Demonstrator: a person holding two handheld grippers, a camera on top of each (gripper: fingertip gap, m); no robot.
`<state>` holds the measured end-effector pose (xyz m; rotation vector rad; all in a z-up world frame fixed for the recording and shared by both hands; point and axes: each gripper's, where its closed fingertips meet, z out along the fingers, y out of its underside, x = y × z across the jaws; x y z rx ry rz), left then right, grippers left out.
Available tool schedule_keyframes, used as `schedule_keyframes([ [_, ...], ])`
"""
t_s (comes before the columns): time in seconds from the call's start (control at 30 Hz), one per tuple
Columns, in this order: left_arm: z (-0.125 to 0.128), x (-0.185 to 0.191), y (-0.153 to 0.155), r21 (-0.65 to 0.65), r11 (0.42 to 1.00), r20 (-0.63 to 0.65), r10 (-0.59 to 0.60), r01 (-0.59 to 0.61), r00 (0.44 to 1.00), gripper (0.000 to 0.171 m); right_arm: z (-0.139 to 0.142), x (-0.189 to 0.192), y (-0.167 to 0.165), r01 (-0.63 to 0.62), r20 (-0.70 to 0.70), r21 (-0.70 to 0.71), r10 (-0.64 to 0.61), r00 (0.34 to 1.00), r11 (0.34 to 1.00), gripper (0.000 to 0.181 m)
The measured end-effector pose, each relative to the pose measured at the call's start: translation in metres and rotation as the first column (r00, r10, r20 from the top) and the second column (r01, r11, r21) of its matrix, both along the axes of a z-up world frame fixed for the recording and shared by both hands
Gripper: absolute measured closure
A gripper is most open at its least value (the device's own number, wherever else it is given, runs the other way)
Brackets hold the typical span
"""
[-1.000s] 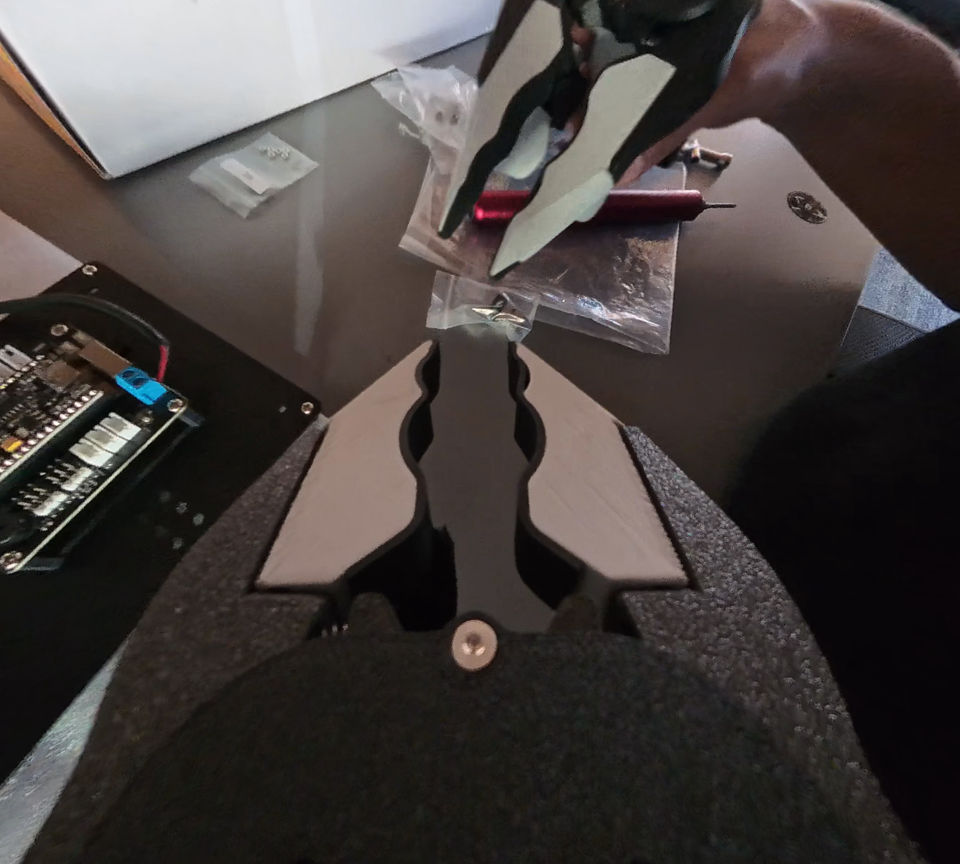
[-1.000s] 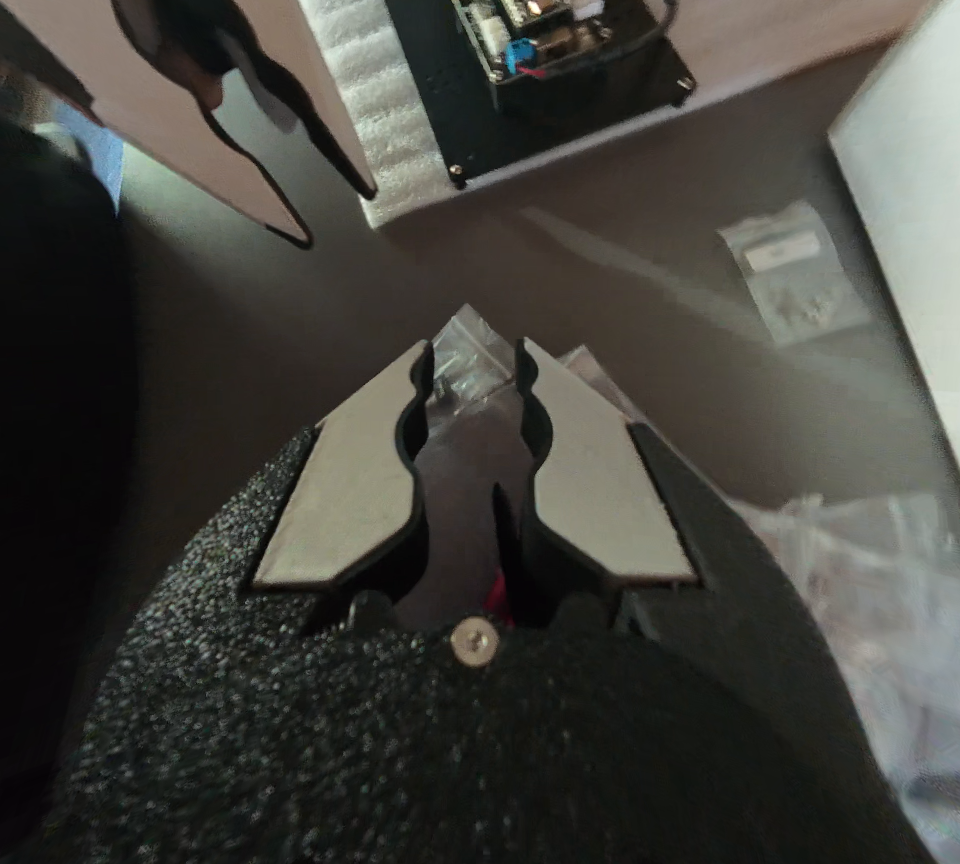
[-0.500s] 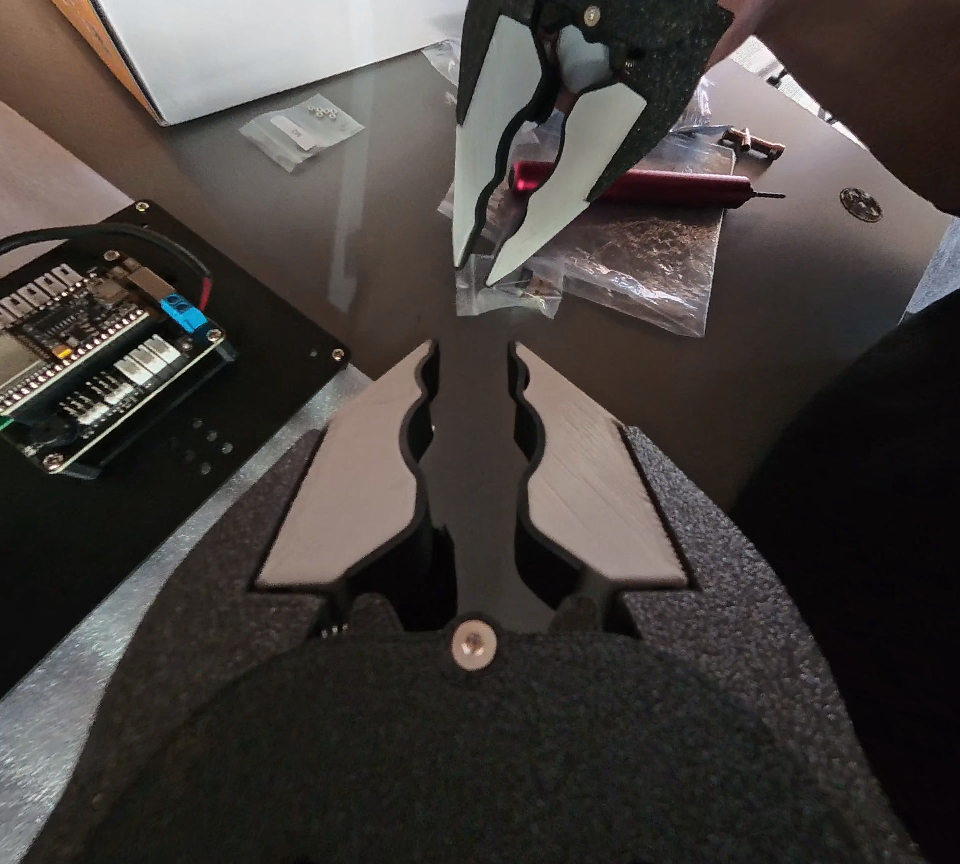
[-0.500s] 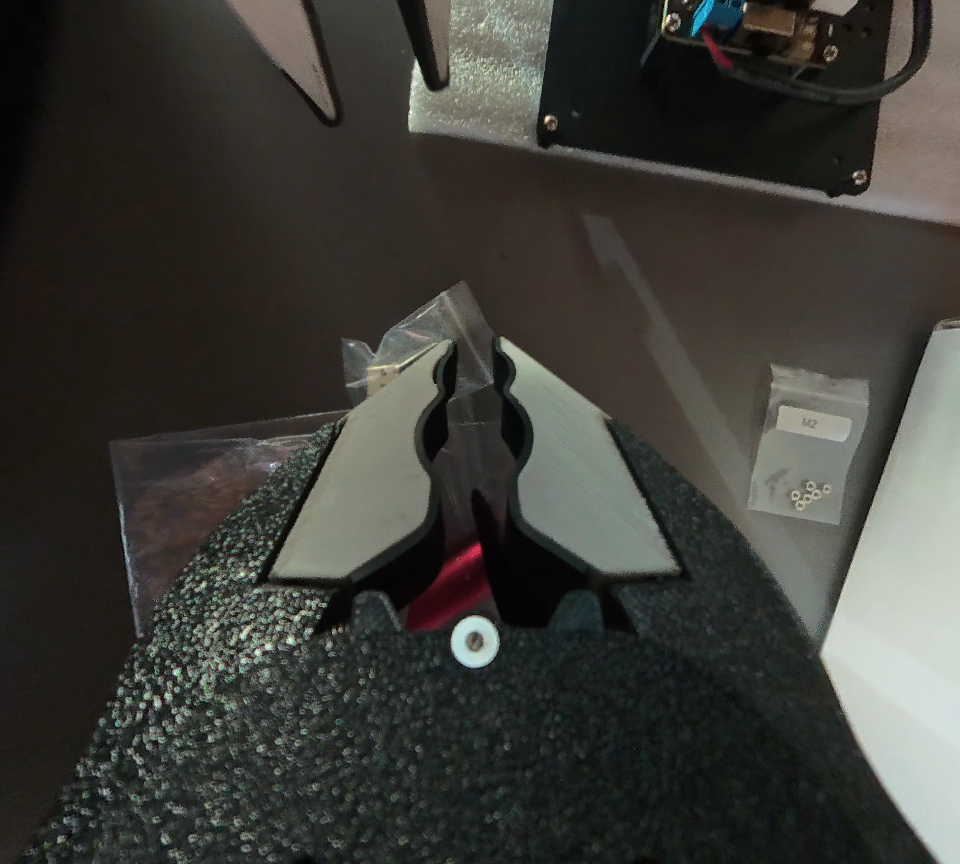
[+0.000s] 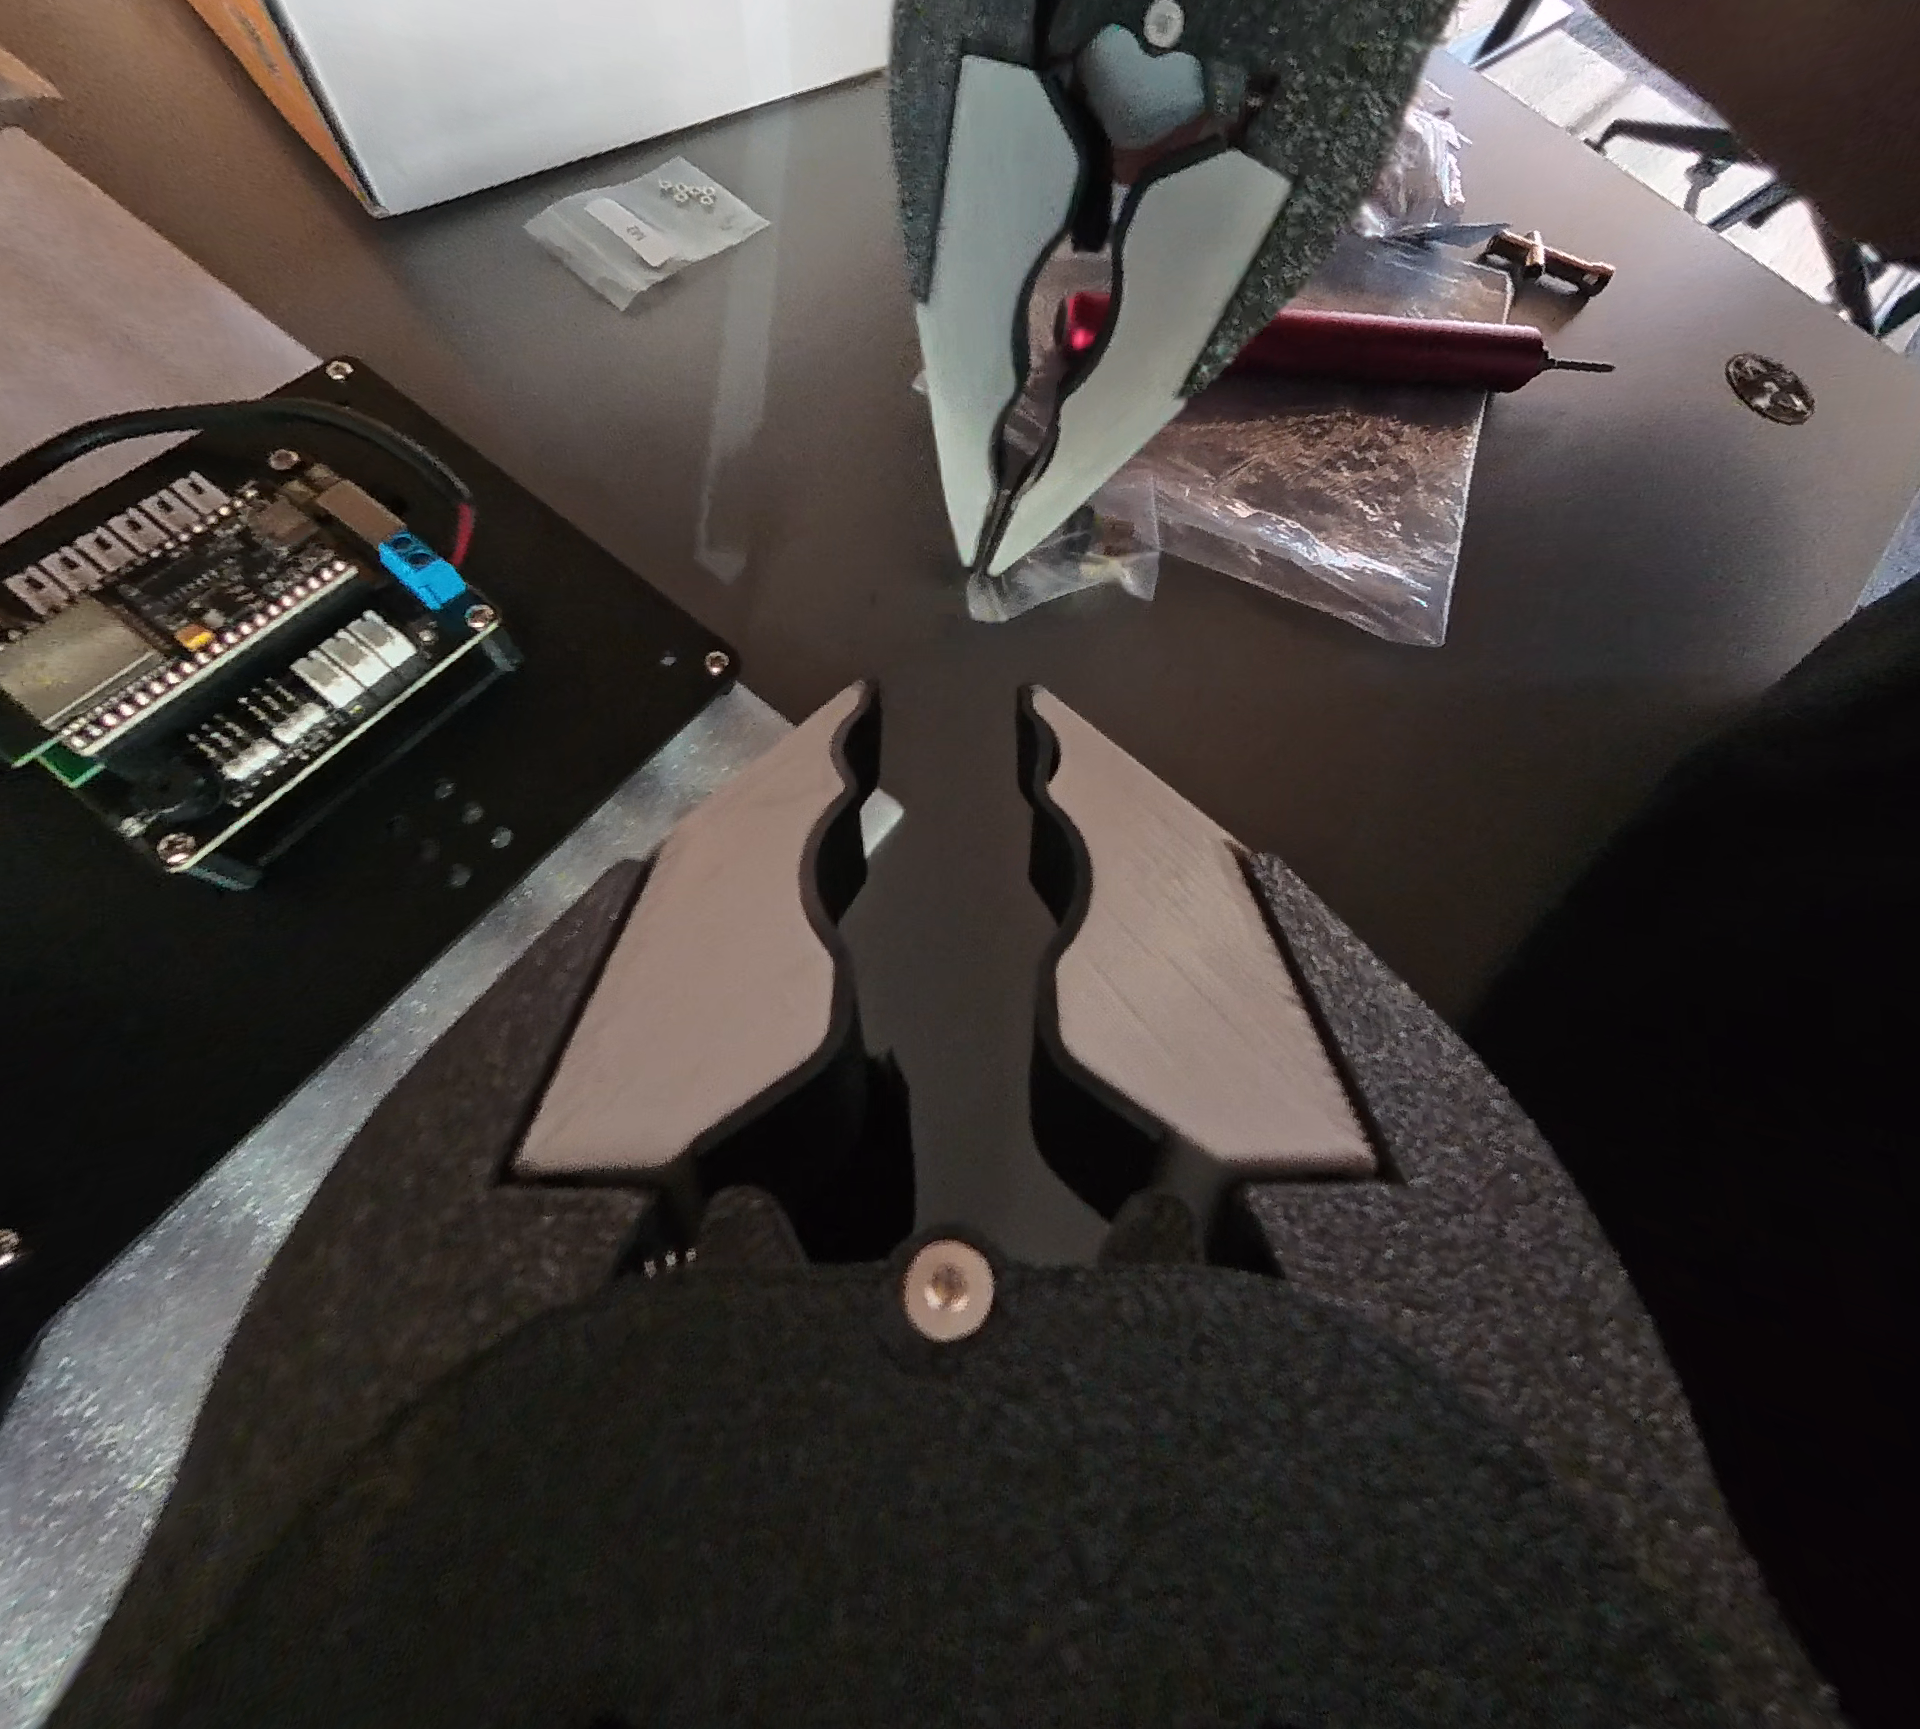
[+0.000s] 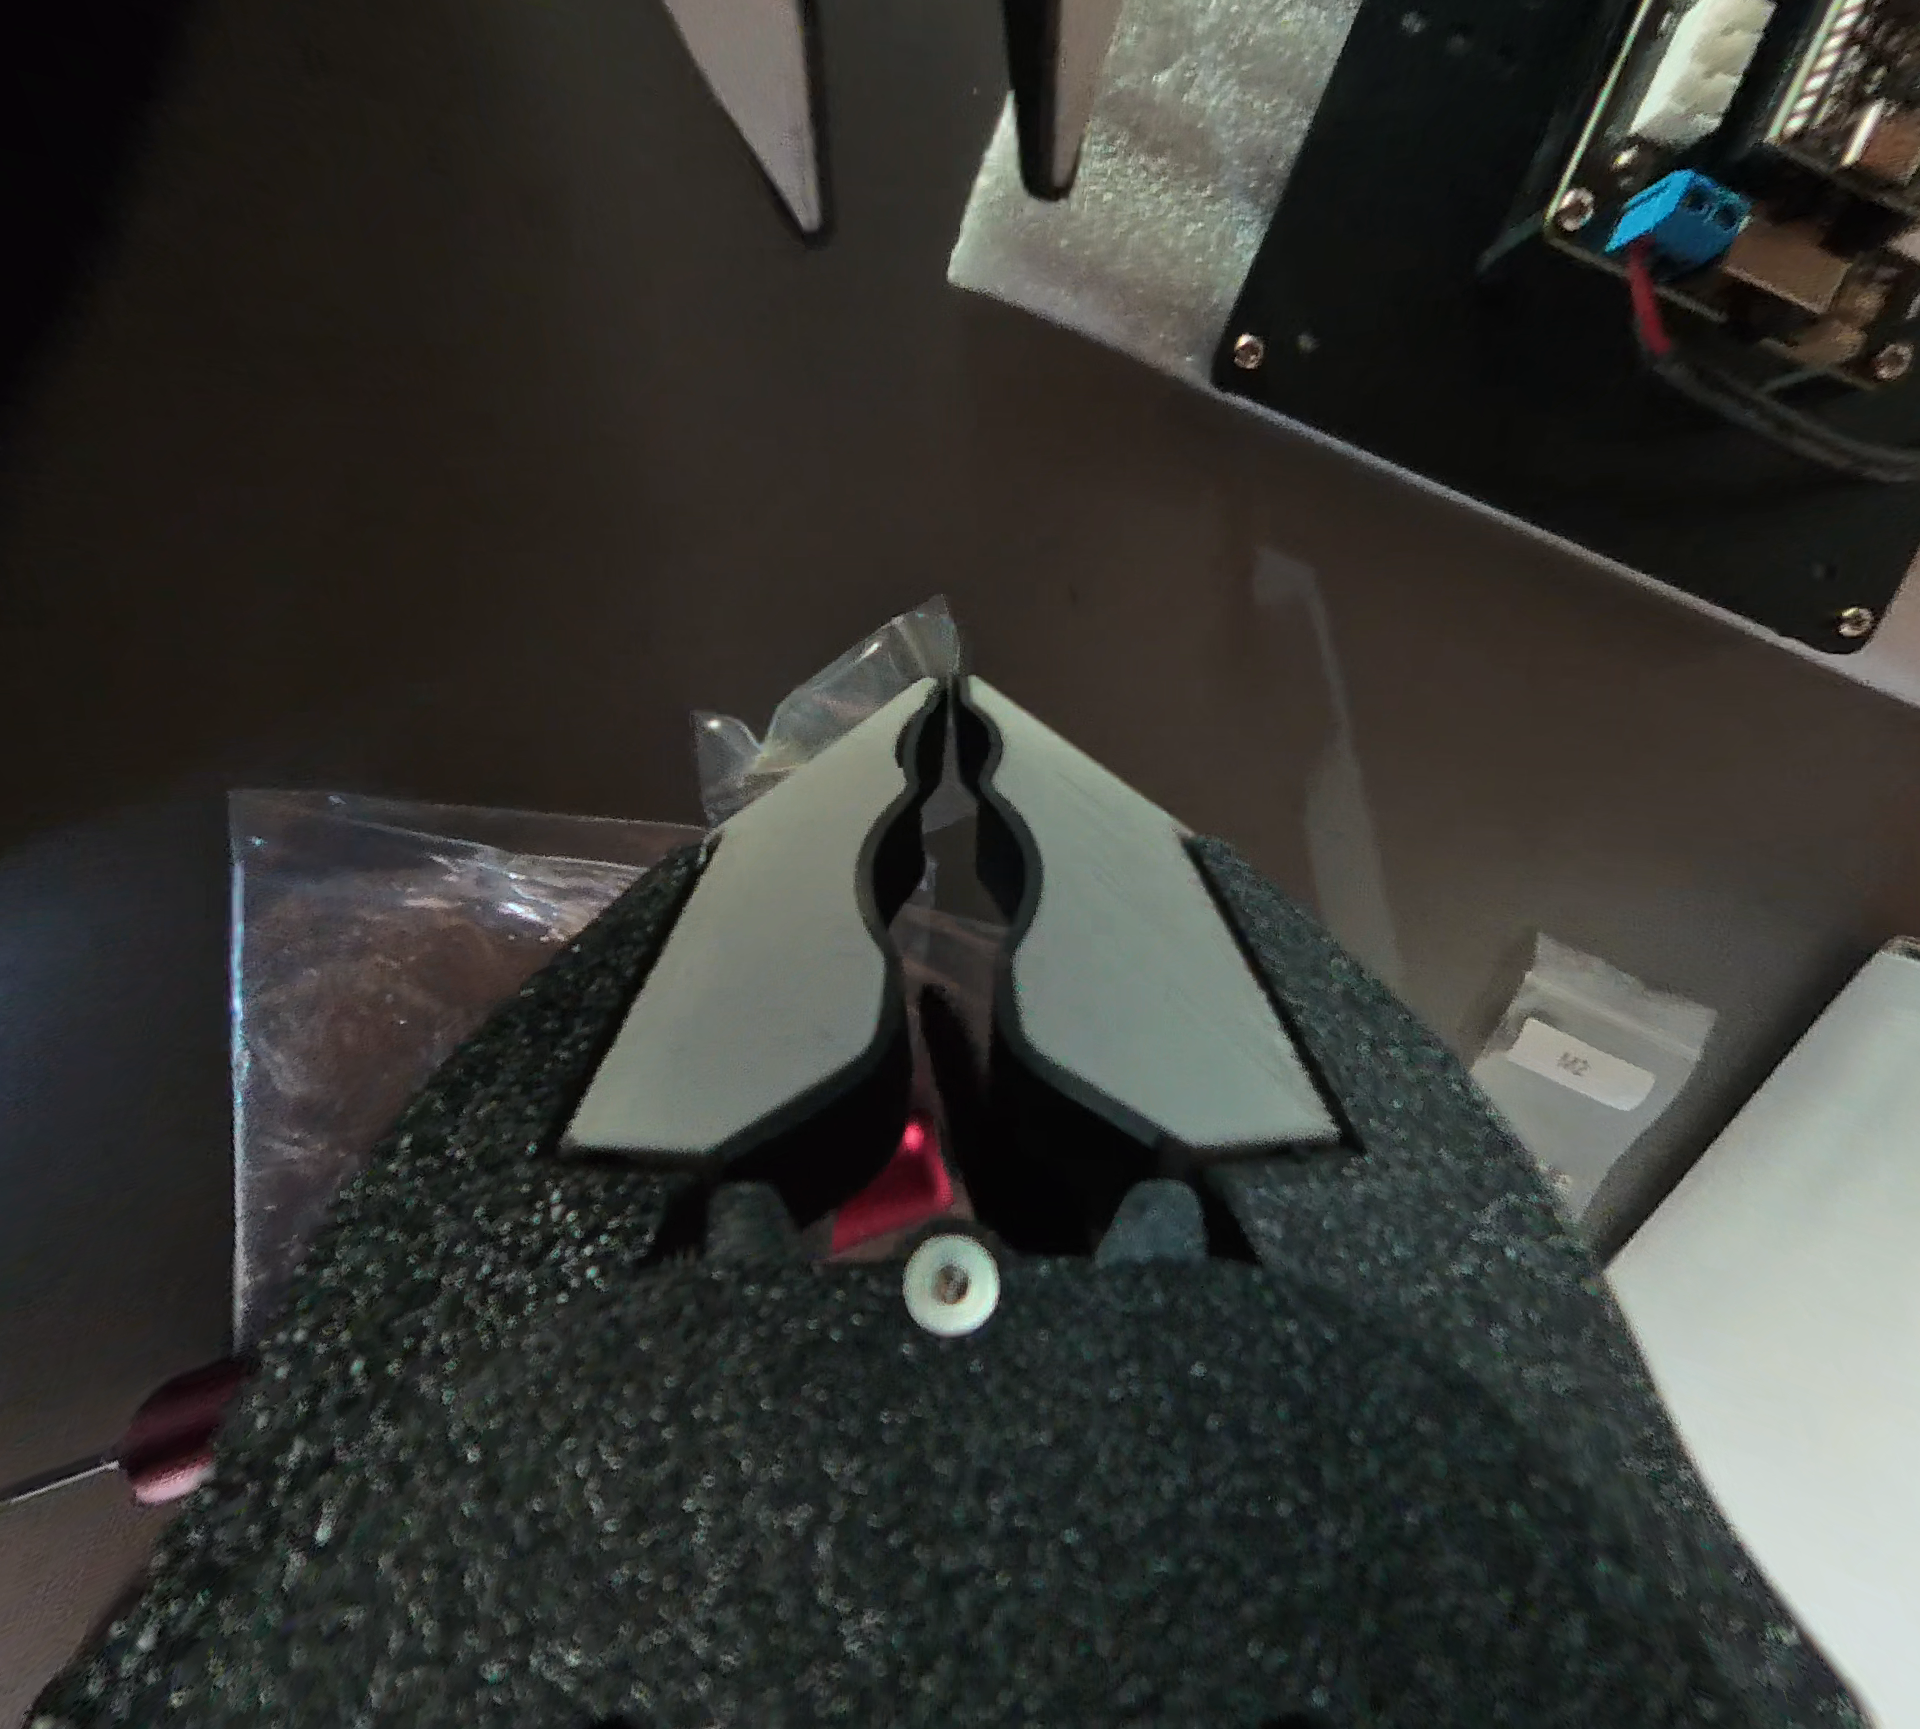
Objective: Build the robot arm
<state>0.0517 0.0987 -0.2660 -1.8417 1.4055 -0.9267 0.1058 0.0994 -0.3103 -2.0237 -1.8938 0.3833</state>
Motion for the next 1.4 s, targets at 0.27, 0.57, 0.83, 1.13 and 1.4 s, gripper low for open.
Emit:
schedule_keyframes([
  [0.27, -0.002, 0.007, -0.001, -0.118, 0.993, 0.047, -0.008, 0.014, 0.999, 0.147, 0.021, -0.014, -0.002, 0.071, -0.109, 0.189, -0.051, 0.993, 0.979, 0.181],
  [0.57, 0.032, 0.024, -0.024, -0.103, 0.980, 0.234, -0.144, 0.172, 0.961, 0.146, 0.086, -0.035, 0.001, 0.349, -0.417, 0.171, -0.253, 0.873, 0.921, 0.181],
  [0.83, 0.040, 0.027, -0.012, -0.181, 0.977, 0.287, -0.058, 0.114, 0.956, 0.145, 0.093, -0.041, 0.001, 0.449, -0.431, 0.220, -0.327, 0.841, 0.866, 0.181],
  [1.13, 0.051, 0.021, -0.022, -0.048, 0.982, 0.323, -0.156, 0.180, 0.934, 0.171, 0.122, -0.037, -0.006, 0.483, -0.643, -0.132, -0.446, 0.623, 0.866, 0.170],
  [1.4, 0.056, 0.017, -0.027, -0.026, 0.978, 0.329, -0.189, 0.209, 0.925, 0.171, 0.120, -0.042, -0.010, 0.446, -0.631, -0.141, -0.427, 0.647, 0.884, 0.162],
])
